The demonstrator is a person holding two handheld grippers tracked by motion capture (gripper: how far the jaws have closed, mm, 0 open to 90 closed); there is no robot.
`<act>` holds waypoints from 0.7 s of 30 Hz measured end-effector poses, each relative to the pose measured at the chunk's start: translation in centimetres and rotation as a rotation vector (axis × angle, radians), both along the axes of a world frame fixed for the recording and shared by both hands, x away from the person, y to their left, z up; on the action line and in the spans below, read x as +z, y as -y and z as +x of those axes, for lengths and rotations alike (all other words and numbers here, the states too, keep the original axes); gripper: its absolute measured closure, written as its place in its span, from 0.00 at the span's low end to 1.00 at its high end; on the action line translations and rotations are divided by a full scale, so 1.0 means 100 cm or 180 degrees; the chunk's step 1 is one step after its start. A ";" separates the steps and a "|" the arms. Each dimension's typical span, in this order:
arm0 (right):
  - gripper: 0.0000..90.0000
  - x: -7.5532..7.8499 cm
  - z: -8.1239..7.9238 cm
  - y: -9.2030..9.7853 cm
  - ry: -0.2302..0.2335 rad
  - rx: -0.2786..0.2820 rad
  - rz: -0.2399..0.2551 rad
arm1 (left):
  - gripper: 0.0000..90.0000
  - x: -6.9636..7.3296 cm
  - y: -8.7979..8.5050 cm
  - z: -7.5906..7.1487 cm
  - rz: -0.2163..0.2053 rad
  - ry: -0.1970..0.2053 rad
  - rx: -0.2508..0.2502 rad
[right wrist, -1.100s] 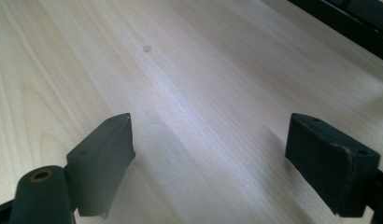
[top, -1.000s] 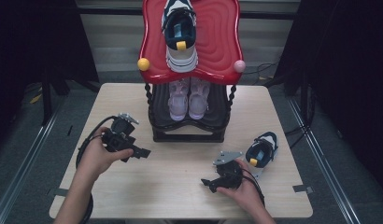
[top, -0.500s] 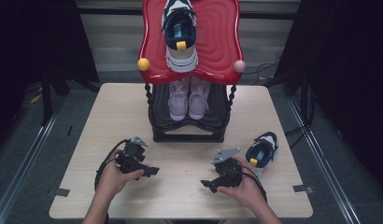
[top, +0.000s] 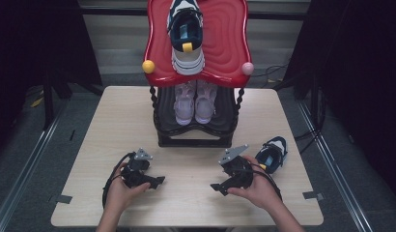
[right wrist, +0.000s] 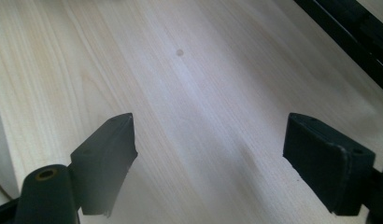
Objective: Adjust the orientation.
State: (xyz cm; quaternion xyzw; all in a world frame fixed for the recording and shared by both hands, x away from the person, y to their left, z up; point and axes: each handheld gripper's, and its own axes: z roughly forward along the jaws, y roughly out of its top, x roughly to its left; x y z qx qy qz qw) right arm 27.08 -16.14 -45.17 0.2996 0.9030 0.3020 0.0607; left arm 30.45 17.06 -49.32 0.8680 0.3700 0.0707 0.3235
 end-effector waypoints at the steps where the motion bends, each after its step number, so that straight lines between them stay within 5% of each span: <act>1: 0.18 0.002 0.000 0.000 -0.0001 0.0013 -0.0011 | 0.20 -0.002 0.000 -0.001 -0.0056 0.0070 -0.0002; 8: 0.19 0.014 0.003 0.000 -0.0083 0.0075 -0.0148 | 0.17 -0.014 -0.002 -0.011 -0.0103 0.0523 -0.0015; 21: 0.20 0.039 0.013 0.005 -0.0178 0.0137 -0.0326 | 0.16 -0.015 -0.002 -0.011 -0.0102 0.0525 -0.0008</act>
